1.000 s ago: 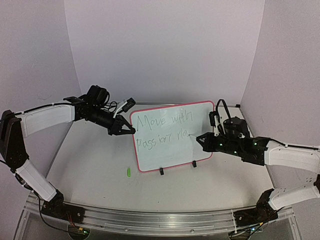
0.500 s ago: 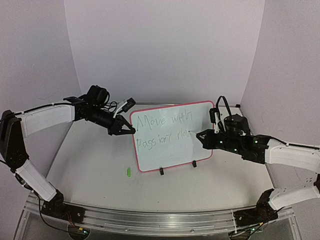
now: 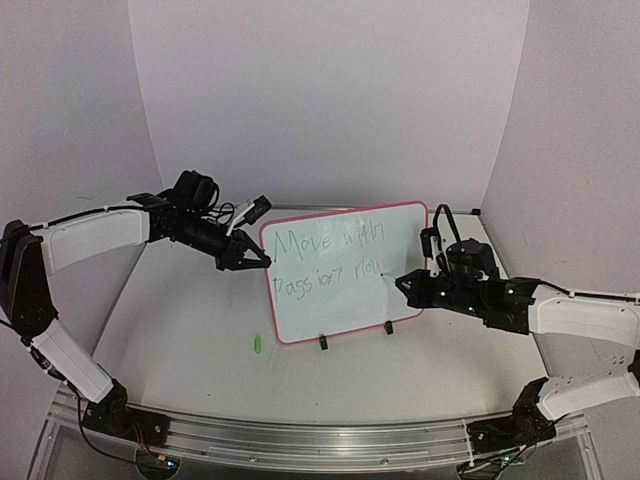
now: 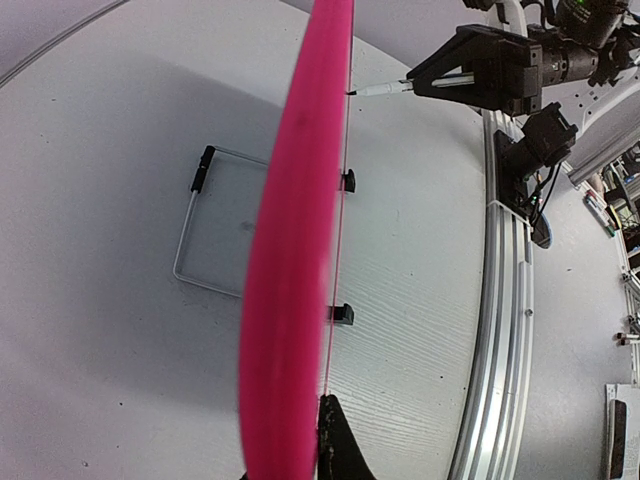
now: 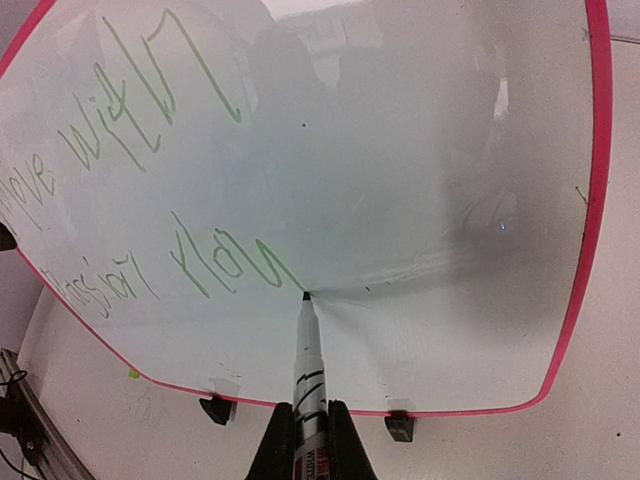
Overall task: Write a sentence on the whiteboard
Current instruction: Write a sentence on the whiteboard, then place the whiteboard at the center of the board.
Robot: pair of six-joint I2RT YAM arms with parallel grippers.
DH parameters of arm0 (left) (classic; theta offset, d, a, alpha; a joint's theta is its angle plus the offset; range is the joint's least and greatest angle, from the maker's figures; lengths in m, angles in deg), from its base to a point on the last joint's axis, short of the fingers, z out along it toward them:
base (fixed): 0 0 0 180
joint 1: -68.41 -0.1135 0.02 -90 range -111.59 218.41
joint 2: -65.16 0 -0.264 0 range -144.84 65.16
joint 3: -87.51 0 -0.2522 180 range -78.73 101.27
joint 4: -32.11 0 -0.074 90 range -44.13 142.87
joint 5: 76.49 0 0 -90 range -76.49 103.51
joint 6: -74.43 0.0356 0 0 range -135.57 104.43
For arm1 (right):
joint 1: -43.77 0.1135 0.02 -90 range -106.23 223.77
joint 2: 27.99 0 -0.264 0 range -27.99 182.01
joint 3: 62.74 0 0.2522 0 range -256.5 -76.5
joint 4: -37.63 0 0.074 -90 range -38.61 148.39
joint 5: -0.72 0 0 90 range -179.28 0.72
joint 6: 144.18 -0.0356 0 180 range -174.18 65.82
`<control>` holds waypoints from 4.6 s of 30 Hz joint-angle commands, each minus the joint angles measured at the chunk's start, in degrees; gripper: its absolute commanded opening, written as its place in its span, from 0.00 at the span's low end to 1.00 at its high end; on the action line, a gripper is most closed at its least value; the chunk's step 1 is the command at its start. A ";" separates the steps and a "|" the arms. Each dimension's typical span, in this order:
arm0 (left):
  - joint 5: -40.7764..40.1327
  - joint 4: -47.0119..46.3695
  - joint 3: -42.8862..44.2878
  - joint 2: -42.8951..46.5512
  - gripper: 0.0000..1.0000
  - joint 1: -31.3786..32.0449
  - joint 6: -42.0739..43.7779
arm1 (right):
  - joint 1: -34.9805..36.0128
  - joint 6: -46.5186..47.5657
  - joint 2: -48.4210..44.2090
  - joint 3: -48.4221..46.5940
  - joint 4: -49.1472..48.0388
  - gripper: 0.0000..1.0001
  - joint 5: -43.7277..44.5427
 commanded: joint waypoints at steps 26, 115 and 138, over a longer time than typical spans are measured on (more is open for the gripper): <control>-4.40 1.40 -0.26 -0.95 0.00 0.52 2.28 | -0.35 2.14 -7.43 -2.83 2.59 0.00 2.07; -11.15 -3.20 -3.92 6.60 0.60 0.54 -5.02 | -0.33 3.98 -17.96 1.27 7.48 0.00 5.17; -38.54 -14.37 -35.92 29.53 0.80 5.69 -63.92 | -0.35 8.15 -20.83 3.23 7.98 0.00 -4.60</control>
